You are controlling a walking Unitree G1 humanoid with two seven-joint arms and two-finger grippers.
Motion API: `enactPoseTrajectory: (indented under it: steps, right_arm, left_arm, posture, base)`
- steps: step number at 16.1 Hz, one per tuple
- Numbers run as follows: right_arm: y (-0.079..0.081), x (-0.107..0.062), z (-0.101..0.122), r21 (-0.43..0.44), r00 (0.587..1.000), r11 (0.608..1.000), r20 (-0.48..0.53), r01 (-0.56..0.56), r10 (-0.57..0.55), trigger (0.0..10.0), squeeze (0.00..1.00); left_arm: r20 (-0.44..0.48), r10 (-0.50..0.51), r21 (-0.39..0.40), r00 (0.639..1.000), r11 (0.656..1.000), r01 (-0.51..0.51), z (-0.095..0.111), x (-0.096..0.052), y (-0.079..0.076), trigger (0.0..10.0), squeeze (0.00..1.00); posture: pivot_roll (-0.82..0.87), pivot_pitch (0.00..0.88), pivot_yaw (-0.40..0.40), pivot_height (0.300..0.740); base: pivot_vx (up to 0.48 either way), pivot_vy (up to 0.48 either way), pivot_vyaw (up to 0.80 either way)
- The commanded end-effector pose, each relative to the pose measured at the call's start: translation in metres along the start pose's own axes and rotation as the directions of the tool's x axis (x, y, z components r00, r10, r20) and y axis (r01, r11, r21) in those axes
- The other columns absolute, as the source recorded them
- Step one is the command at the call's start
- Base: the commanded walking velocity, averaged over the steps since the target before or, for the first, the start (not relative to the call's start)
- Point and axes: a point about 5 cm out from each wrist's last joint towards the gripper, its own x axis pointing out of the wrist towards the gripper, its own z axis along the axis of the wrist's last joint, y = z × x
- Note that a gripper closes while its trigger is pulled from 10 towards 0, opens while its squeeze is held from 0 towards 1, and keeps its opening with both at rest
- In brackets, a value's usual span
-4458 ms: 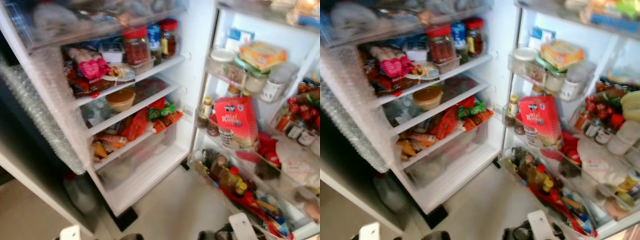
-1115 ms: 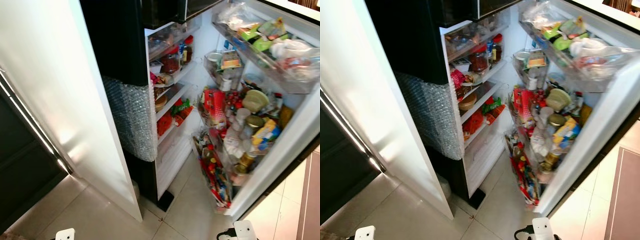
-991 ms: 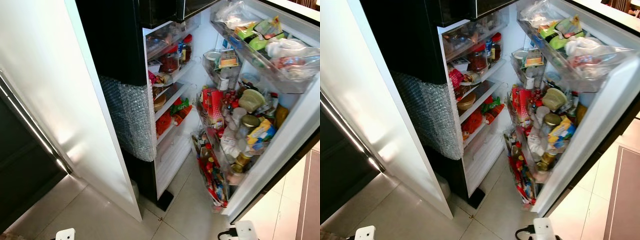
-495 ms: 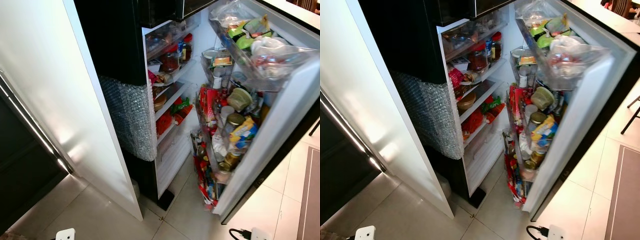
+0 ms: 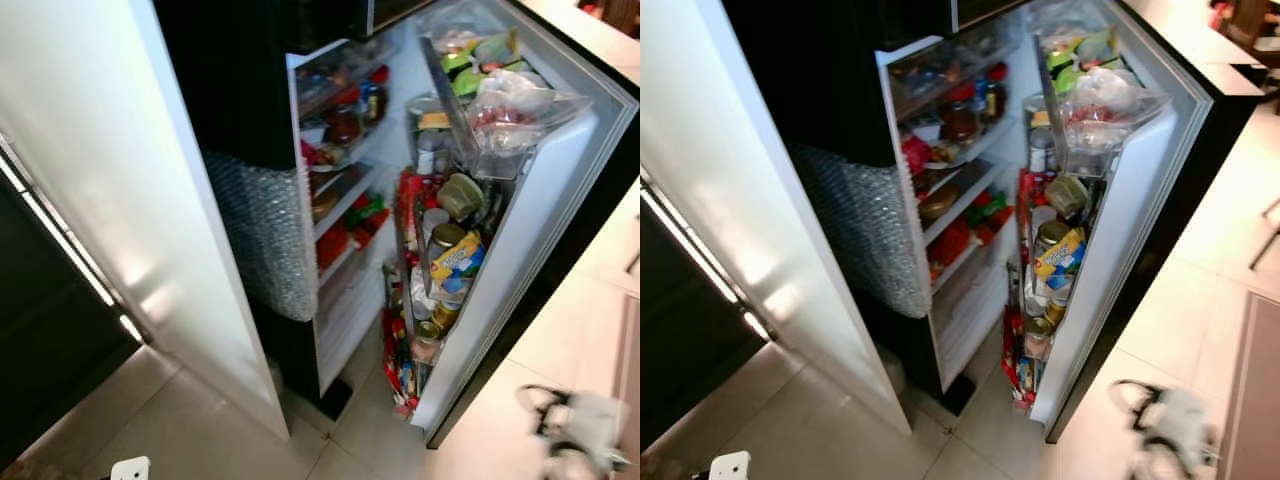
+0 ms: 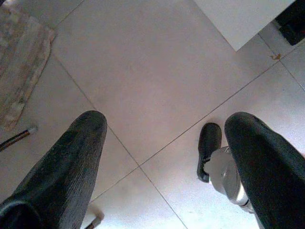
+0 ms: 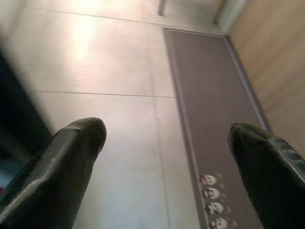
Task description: Restocking fridge
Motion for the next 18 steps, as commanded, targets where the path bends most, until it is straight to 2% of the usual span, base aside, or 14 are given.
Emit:
enactPoseTrajectory:
  steps: [1, 5, 7, 9, 11, 16, 18]
  right_arm:
    - [-0.007, -0.005, -0.016, 0.025, 0.998, 0.999, -0.054, 0.028, -0.027, 10.0, 0.00]
    - [-0.009, -0.002, -0.005, 0.047, 1.000, 0.999, 0.003, 0.024, -0.024, 10.0, 0.00]
    - [0.005, 0.002, 0.014, 0.006, 0.992, 0.997, 0.102, -0.073, 0.072, 10.0, 0.00]
    - [0.015, 0.003, 0.026, -0.014, 0.980, 0.993, 0.161, -0.120, 0.121, 10.0, 0.00]
    - [0.033, 0.004, 0.056, -0.002, 0.946, 0.983, 0.271, -0.185, 0.179, 10.0, 0.00]
    - [0.057, 0.002, 0.097, -0.014, 0.873, 0.961, 0.415, -0.277, 0.258, 10.0, 0.00]
    - [0.076, -0.004, 0.115, -0.041, 0.811, 0.929, 0.473, -0.369, 0.343, 10.0, 0.00]
  left_arm:
    - [-0.025, 0.009, 0.021, 1.000, 1.000, -0.008, -0.004, -0.001, 0.005, 10.0, 0.00]
    - [-0.024, 0.008, 0.021, 1.000, 1.000, -0.008, -0.004, -0.001, 0.005, 10.0, 0.00]
    - [-0.024, 0.009, 0.023, 1.000, 1.000, -0.008, -0.004, -0.001, 0.005, 10.0, 0.00]
    - [-0.025, 0.008, 0.025, 1.000, 1.000, -0.007, -0.004, -0.001, 0.005, 10.0, 0.00]
    - [-0.023, 0.006, 0.025, 1.000, 1.000, -0.005, -0.004, -0.001, 0.004, 10.0, 0.00]
    - [-0.021, 0.009, 0.023, 1.000, 1.000, -0.008, -0.004, -0.001, 0.004, 10.0, 0.00]
    - [-0.022, 0.009, 0.024, 1.000, 1.000, -0.009, -0.004, -0.001, 0.005, 10.0, 0.00]
  posture:
    - [-0.03, 0.000, 0.041, 0.740]
    - [-0.03, 0.000, 0.040, 0.740]
    - [-0.03, 0.000, 0.041, 0.740]
    - [-0.03, 0.000, 0.041, 0.740]
    - [-0.02, 0.000, 0.039, 0.740]
    - [-0.02, 0.000, 0.037, 0.740]
    - [-0.02, 0.000, 0.038, 0.740]
  base:
    - [0.000, 0.000, 0.00]
    - [0.000, 0.000, 0.00]
    - [0.000, 0.000, 0.00]
    - [0.000, 0.000, 0.00]
    - [0.000, 0.000, 0.00]
    - [0.000, 0.000, 0.00]
    - [0.000, 0.000, 0.00]
